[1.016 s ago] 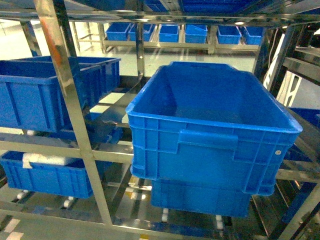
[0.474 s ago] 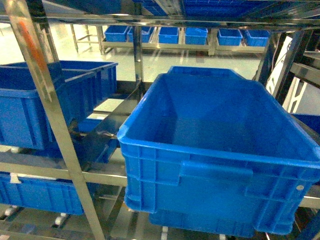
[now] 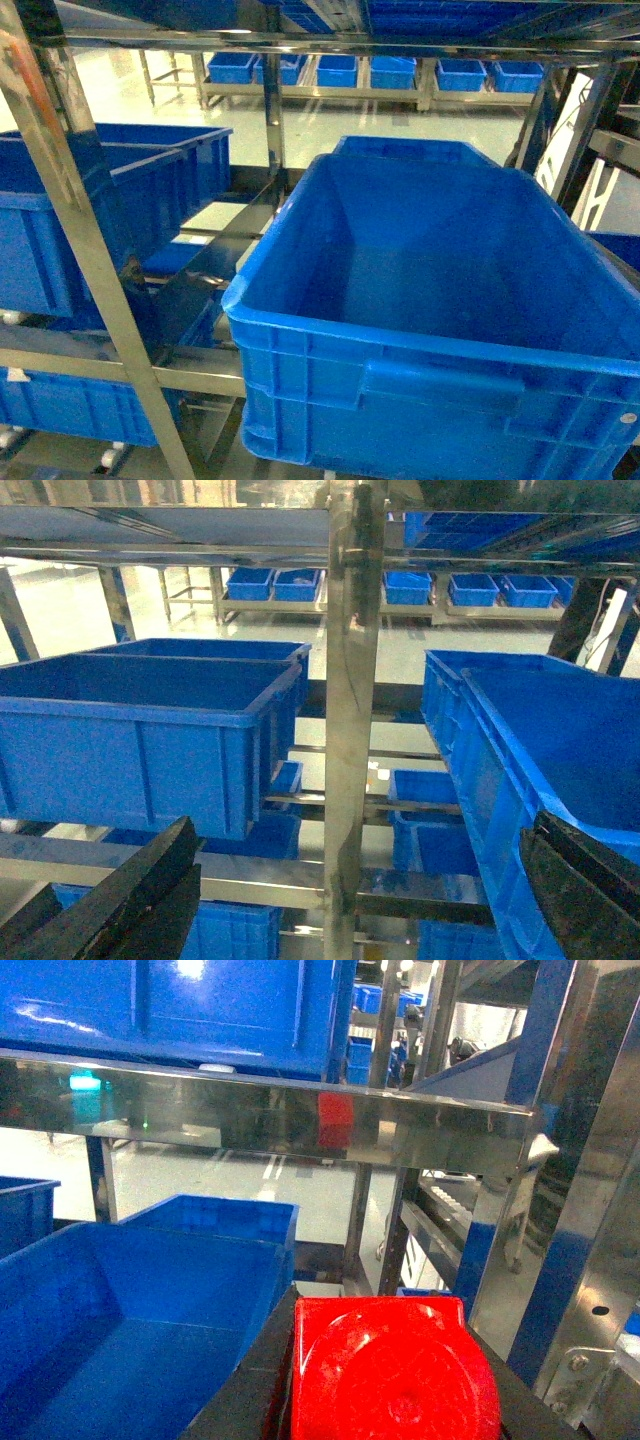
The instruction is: Pick red block from blue box to shelf
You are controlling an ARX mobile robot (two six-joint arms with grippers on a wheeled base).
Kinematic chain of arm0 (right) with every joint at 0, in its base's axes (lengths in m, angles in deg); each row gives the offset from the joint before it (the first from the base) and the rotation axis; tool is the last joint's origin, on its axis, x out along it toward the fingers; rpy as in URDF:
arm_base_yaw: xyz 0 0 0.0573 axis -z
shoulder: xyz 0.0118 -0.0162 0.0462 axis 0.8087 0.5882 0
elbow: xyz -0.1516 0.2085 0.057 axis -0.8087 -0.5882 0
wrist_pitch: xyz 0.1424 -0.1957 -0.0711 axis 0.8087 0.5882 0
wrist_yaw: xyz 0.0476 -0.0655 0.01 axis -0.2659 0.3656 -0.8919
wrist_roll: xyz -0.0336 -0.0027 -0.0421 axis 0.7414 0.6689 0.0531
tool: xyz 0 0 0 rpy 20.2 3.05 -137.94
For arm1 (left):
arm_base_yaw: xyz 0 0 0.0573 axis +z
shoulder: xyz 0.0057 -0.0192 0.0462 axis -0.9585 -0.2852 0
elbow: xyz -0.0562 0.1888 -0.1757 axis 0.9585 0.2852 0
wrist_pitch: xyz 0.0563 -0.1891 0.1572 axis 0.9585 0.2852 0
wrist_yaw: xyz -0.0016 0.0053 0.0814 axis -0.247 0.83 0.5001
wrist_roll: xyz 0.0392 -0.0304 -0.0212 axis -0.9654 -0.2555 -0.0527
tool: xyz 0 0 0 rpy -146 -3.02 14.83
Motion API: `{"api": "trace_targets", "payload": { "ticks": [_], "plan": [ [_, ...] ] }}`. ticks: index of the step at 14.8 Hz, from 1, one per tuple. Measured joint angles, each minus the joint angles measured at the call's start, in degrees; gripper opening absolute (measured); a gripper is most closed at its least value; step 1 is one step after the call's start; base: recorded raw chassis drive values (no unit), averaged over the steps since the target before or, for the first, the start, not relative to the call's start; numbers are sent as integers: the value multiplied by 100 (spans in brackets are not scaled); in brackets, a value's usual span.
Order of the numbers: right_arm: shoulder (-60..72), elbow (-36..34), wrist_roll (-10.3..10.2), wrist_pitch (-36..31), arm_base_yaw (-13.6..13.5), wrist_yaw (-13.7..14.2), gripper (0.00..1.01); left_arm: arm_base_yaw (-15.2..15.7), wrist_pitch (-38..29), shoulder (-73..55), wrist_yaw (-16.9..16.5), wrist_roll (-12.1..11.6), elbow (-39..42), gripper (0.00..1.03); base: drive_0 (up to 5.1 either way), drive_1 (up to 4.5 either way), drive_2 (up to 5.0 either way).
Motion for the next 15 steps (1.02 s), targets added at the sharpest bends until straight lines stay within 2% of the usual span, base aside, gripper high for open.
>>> {"api": "trace_targets", "payload": {
  "ticks": [3,9,15],
  "plan": [
    [-13,0,0,-11,0,0,27,0,-2,0,0,0,0,98,0,0,0],
    [-17,0,0,-9,0,2,27,0,-17,0,0,0,0,98,12,429,-406],
    [-13,0,0,-13,0,0,27,0,0,0,0,0,0,98,0,0,0]
  ]
}}
